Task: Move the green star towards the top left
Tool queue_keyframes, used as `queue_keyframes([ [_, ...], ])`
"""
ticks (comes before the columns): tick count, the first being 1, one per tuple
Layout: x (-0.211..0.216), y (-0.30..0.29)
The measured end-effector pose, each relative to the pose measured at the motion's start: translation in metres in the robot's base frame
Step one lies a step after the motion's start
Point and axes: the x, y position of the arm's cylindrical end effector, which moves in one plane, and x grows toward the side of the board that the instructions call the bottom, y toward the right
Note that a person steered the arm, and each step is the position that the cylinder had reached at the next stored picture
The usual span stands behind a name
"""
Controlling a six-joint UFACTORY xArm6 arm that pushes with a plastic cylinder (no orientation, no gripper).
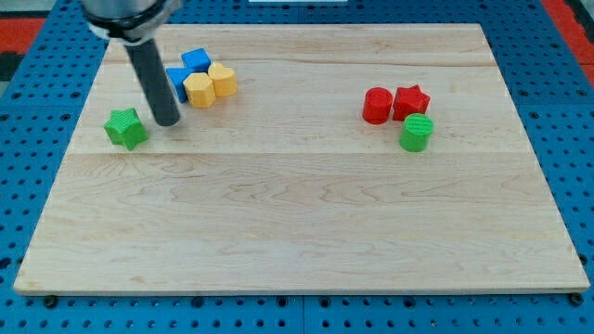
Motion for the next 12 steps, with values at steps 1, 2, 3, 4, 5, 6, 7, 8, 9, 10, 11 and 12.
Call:
queue_keyframes([
  [1, 0.009, 0.017],
  [2, 0.052, 0.013],
  [3, 0.071, -0.017],
  [4, 0.032, -0.008],
  [5, 0.017, -0.019],
  [6, 0.039, -0.020],
  [7, 0.074, -0.033],
  [8, 0.065, -0.060],
  [9, 0.032, -0.057],
  [10, 0.000, -0.040],
  [11, -0.027, -0.040],
  [12, -0.052, -0.040],
])
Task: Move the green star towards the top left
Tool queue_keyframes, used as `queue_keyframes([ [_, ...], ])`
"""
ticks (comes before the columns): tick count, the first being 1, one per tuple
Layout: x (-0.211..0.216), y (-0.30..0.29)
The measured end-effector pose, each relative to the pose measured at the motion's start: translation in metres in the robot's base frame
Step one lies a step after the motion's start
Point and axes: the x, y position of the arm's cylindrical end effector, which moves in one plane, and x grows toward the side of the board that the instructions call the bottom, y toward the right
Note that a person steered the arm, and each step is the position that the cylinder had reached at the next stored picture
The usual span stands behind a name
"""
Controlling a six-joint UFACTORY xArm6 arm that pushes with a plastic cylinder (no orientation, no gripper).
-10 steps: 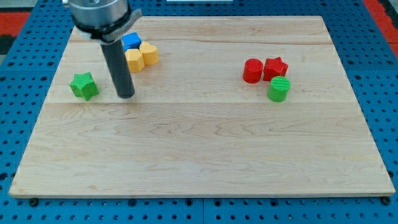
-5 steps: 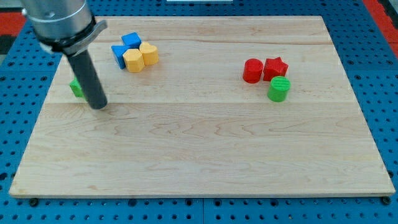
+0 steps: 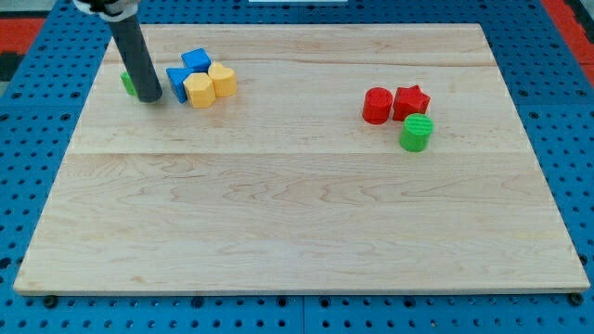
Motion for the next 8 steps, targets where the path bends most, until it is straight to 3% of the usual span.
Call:
queue_keyframes([
  [2, -0.019, -0.011],
  [5, 0.006, -0.051],
  [8, -0.027, -0.049],
])
